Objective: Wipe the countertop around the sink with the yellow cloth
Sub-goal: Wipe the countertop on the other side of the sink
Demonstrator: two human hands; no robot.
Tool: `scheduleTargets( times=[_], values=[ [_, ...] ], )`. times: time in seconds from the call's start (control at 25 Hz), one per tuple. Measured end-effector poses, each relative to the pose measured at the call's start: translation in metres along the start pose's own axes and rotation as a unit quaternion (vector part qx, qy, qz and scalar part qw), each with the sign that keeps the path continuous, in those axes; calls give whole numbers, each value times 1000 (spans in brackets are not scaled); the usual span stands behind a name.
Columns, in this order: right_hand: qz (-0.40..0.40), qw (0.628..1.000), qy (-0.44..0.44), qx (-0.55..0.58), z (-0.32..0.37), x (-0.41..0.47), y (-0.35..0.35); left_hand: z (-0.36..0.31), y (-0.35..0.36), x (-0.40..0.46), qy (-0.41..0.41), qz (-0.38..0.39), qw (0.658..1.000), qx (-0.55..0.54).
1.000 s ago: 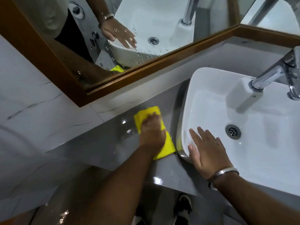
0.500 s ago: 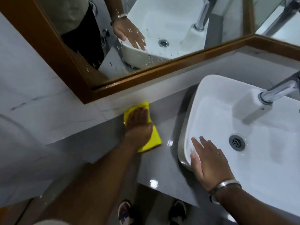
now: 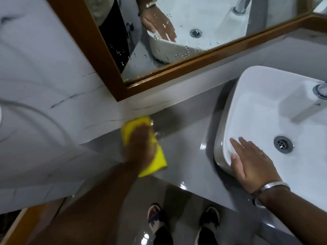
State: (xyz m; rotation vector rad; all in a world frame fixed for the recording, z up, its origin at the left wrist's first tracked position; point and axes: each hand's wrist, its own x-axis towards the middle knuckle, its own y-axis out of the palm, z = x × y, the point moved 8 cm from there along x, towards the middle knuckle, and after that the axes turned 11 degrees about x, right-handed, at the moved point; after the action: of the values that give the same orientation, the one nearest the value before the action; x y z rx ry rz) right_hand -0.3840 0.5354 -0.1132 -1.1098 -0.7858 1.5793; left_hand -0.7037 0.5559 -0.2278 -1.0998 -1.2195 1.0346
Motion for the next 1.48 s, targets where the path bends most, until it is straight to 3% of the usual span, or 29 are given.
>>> scheduleTargets(
  times=[0.08,0.16,0.2,0.28,0.32,0.36,0.4,0.44,0.52,0.56,0.6,0.64,0.72,0.76,0.8,0.84,0.88,0.96,1.04,1.12,1.2,1.32,1.44,1.48],
  values=[
    [7,1000,-8,-5,-1,1,3,83,-5,-35,-175,27,984,7],
    [4,1000,-6,-2,-2,1,2,73,-3,-56,-226,90,970,4],
    [1,1000,-6,-2,-2,0,2,32,-4,-53,-176,95,980,-12],
    [-2,1000,-6,0,-1,-1,1,-64,-3,-47,67,64,995,-41],
    [-5,1000,-6,1,-1,-1,1,-86,-4,-44,169,40,984,-32],
    [-5,1000,-9,0,-2,-1,1,-77,-6,-34,190,16,981,-20],
    [-3,1000,-15,-3,-1,1,3,-46,-5,-26,132,3,991,-12],
    [-1,1000,-21,-5,-1,1,3,-2,-1,-25,10,17,1000,-7],
    [1,1000,-23,-7,-1,3,4,69,1,-50,-259,53,964,-5],
    [1,1000,-22,-9,-1,3,4,67,1,-60,-308,85,947,-9],
    [-1,1000,-21,-10,-2,2,4,36,-2,-60,-291,99,951,-4],
    [-3,1000,-21,-10,-3,2,4,-14,-5,-55,-212,105,972,3],
    [1,1000,-22,-11,-4,3,6,-131,-11,-58,55,87,994,-32],
    [1,1000,-22,-10,-5,3,6,-167,-11,-66,187,91,977,-47],
    [0,1000,-23,-9,-5,3,6,-173,-10,-66,265,80,960,-37],
    [-1,1000,-23,-7,-4,4,6,-153,-10,-56,270,40,962,-21],
    [-1,1000,-22,-2,-3,4,4,-118,-3,-44,207,16,978,-12],
    [-3,1000,-16,5,-2,1,1,-25,8,-22,-37,25,999,-7],
    [-5,1000,-14,6,0,0,0,31,11,-26,-238,59,969,-1],
    [-8,1000,-14,7,0,0,-1,5,2,-29,-347,99,932,-38],
    [-10,1000,-13,13,-1,1,0,-74,-5,-36,-373,154,910,-92],
    [-5,1000,-10,21,-4,1,1,-180,-5,-52,-305,232,906,-177],
    [-9,999,-27,25,-2,0,4,-186,-28,-60,-314,235,905,-165],
    [-18,999,-31,27,-1,0,0,-178,-37,-65,-267,215,929,-139]
  ],
)
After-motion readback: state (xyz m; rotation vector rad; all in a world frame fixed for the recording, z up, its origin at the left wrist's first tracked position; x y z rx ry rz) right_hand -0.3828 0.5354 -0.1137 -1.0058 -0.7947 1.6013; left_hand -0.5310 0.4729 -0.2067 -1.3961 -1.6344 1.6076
